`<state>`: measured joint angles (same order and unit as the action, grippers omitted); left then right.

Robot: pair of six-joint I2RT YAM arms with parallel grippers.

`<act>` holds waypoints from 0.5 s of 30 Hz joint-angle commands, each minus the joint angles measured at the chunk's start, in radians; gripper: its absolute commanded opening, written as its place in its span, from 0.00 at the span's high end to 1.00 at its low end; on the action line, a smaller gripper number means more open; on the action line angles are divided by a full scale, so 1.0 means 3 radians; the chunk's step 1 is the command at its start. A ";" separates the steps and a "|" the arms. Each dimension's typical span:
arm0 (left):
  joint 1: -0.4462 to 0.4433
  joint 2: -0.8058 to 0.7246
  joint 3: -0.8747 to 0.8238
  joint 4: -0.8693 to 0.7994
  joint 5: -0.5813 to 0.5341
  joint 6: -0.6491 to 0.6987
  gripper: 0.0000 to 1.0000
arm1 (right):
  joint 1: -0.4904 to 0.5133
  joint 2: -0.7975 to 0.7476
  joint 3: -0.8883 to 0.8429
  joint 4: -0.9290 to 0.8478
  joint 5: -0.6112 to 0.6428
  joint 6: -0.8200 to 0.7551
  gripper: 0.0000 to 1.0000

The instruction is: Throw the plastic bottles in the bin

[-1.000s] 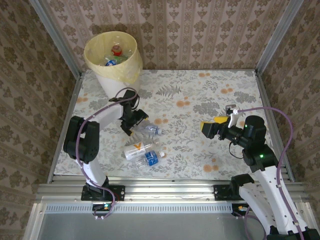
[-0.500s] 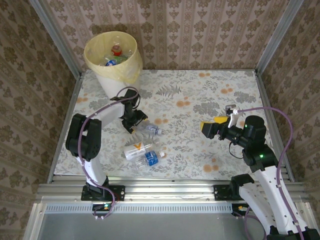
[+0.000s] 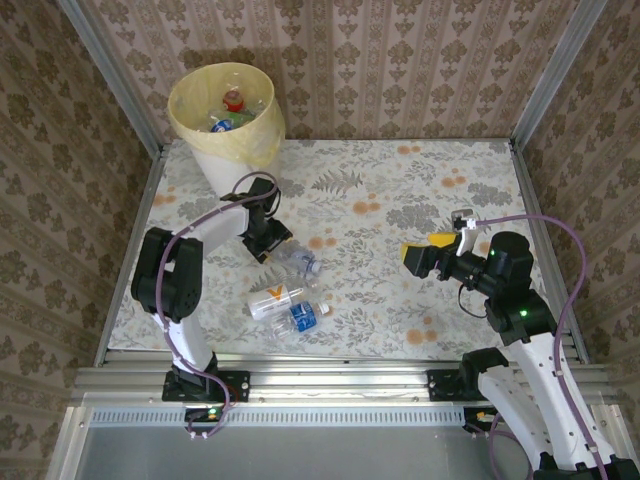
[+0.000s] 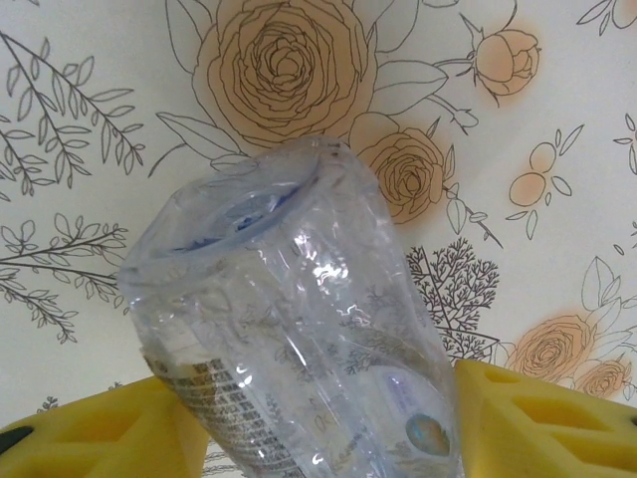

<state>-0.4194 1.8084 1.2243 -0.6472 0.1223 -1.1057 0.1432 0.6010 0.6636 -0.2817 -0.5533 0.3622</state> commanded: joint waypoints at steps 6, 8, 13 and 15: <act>-0.0003 -0.0221 -0.0072 0.0006 -0.0169 0.0093 0.42 | 0.0023 -0.0055 -0.0054 -0.0037 0.0078 -0.0012 0.00; -0.0008 -0.0257 -0.0124 0.0083 -0.0167 0.0101 0.44 | 0.0023 -0.0058 -0.0054 -0.0032 0.0078 -0.0014 0.00; -0.0017 -0.0372 -0.0180 0.0089 -0.0282 0.0114 0.44 | 0.0020 -0.0052 -0.0060 -0.0019 0.0096 -0.0011 0.00; -0.0031 -0.0452 -0.0178 0.0086 -0.0360 0.0145 0.44 | 0.0023 -0.0051 -0.0057 -0.0024 0.0096 -0.0014 0.00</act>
<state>-0.4194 1.7302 1.1801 -0.6193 0.0677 -1.0912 0.1432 0.6010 0.6586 -0.2813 -0.5488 0.3622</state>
